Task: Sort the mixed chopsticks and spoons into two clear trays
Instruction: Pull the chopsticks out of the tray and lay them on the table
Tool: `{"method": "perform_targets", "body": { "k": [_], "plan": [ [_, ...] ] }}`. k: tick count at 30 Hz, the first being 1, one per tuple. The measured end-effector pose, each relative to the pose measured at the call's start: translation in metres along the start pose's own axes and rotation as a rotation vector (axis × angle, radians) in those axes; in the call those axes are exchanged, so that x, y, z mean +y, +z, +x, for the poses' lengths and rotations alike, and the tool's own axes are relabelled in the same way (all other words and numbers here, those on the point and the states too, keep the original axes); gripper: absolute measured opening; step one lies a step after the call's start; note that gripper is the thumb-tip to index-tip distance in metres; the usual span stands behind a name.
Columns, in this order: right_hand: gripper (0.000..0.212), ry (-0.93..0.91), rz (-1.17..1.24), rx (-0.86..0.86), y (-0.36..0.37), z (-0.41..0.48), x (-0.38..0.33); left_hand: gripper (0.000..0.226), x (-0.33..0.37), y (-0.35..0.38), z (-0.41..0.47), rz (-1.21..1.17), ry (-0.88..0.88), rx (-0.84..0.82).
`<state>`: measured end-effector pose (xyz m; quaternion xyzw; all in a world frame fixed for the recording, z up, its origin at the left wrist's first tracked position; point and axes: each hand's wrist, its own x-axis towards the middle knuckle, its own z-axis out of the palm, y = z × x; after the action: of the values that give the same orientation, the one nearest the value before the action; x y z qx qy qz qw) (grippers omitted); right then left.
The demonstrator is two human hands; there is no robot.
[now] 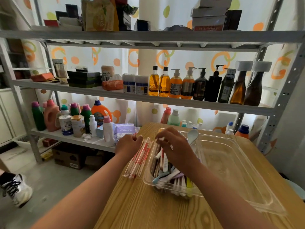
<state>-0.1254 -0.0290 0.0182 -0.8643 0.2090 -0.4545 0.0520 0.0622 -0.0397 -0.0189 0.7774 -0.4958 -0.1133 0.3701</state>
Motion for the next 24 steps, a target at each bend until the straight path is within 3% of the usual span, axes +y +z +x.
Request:
{"method": "perform_targets", "body": {
  "k": [2,5,11,16,19,24],
  "plan": [
    [0.012,0.011,0.036,0.193,-0.003,0.004,-0.004,0.037,0.013,-0.003,-0.003,-0.113,0.028,-0.043],
    [0.014,-0.006,0.055,0.304,-0.007,0.008,-0.010,0.040,0.034,-0.010,-0.012,-0.339,0.078,-0.165],
    [0.017,-0.221,-0.076,0.092,-0.008,0.004,-0.017,0.036,0.055,-0.025,-0.030,-0.805,0.037,-0.375],
    [0.021,-0.290,-0.142,-0.078,-0.003,-0.005,-0.014,0.032,0.046,-0.027,-0.024,-0.817,0.156,-0.423],
    [0.030,-0.273,-0.141,-0.128,0.001,-0.009,-0.011,0.030,0.041,-0.026,-0.019,-0.877,0.101,-0.438],
    [0.022,-0.148,-0.083,-0.103,0.000,-0.009,-0.008,0.026,0.036,-0.023,-0.015,-0.839,0.020,-0.340]
  ]
}}
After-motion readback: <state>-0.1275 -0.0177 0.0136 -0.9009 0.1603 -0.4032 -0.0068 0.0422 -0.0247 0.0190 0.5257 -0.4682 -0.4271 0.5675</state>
